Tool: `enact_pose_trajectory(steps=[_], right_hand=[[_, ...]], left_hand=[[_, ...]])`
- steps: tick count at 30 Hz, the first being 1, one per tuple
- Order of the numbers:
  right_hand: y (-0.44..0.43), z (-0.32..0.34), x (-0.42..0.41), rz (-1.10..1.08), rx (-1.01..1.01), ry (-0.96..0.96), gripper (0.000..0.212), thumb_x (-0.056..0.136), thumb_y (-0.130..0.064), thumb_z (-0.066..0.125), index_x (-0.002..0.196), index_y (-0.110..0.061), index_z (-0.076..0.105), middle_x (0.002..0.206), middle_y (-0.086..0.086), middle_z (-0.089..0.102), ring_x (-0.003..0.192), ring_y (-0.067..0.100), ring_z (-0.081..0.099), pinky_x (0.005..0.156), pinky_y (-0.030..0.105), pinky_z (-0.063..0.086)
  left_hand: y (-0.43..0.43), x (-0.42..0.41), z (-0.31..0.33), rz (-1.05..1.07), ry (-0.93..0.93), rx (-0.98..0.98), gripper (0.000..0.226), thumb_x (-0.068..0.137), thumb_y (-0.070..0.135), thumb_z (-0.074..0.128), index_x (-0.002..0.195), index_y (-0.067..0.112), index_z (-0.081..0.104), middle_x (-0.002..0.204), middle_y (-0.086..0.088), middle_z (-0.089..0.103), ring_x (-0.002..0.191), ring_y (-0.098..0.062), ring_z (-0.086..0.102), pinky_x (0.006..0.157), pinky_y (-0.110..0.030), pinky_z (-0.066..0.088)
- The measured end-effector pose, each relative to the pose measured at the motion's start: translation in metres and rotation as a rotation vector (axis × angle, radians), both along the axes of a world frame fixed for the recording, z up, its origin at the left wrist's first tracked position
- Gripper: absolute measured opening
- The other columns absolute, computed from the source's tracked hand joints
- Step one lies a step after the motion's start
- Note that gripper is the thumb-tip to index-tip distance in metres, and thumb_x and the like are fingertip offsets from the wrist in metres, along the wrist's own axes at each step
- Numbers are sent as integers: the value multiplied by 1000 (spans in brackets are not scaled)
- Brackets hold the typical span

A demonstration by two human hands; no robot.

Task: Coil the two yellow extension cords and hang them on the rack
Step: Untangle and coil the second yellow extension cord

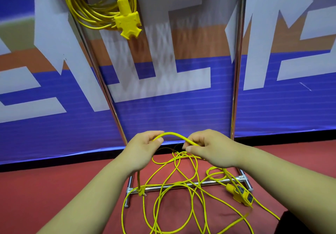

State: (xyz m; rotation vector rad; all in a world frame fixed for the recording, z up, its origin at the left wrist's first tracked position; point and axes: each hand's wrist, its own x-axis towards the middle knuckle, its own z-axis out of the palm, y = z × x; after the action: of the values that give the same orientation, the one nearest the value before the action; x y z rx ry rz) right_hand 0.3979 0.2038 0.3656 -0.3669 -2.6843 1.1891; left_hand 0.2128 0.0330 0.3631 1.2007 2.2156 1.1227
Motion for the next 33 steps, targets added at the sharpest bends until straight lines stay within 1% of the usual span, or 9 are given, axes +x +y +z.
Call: enact_pose_trajectory(steps=[2,5,8,14,19,24,27,29,33], right_hand=[[-1,4,-3,-49,-25,94,17,97,-36,60,94,-25,73,74,-10,68,68,6,60,70,33,50],[6,18,-8,-207,-220,318,17,99,-27,58,91,-23,73,50,-15,48,49,4,44,57,23,36],[25,19,-15,-490,-498,537,17,98,-25,59,90,-22,74,54,-6,36,58,24,33,57,36,35],[42,12,-14,-730,-667,600,18,100,-26,55,98,-23,73,58,-3,36,56,18,36,57,34,39],[42,1,-13,-633,-715,492,15,94,-24,63,83,-16,70,63,0,46,56,15,42,58,28,42],[40,-12,-3,-461,-276,-18,31,87,-34,70,75,-6,68,64,17,57,59,22,49,61,31,40],[33,-4,4,-390,-180,-108,37,89,-31,71,67,-2,65,60,15,64,46,16,57,52,23,45],[29,1,4,-374,-331,-38,29,88,-25,75,73,-1,69,62,11,66,54,16,67,55,25,53],[18,17,2,-363,-753,147,12,91,-21,71,93,-9,72,77,8,67,77,22,74,66,31,60]], left_hand=[[2,3,1,-23,-88,28,22,97,28,63,118,32,66,54,12,48,51,-9,44,57,-29,39],[1,5,-1,-91,-306,35,19,94,15,68,113,17,67,62,4,53,59,-13,51,61,-27,45],[1,4,-9,-137,-416,-2,15,90,16,70,101,7,68,67,3,55,61,-12,51,65,-24,46],[7,3,-27,-70,-432,-115,22,101,20,58,82,8,61,59,-2,46,51,-14,47,74,-40,52],[4,-1,-25,61,-471,-14,34,99,33,59,73,22,42,59,0,33,51,-14,31,52,-27,28],[1,-8,-6,238,-683,247,35,98,29,61,74,25,35,61,4,21,51,-10,15,44,-23,10],[-4,-3,-3,193,-660,221,16,95,20,63,85,18,51,62,4,25,52,-10,16,44,-23,11],[-4,4,-3,141,-649,183,7,94,14,62,100,10,61,61,4,30,51,-10,20,46,-23,15],[2,19,-7,37,-606,91,31,89,5,68,119,12,66,60,4,35,49,-9,28,46,-24,22]])
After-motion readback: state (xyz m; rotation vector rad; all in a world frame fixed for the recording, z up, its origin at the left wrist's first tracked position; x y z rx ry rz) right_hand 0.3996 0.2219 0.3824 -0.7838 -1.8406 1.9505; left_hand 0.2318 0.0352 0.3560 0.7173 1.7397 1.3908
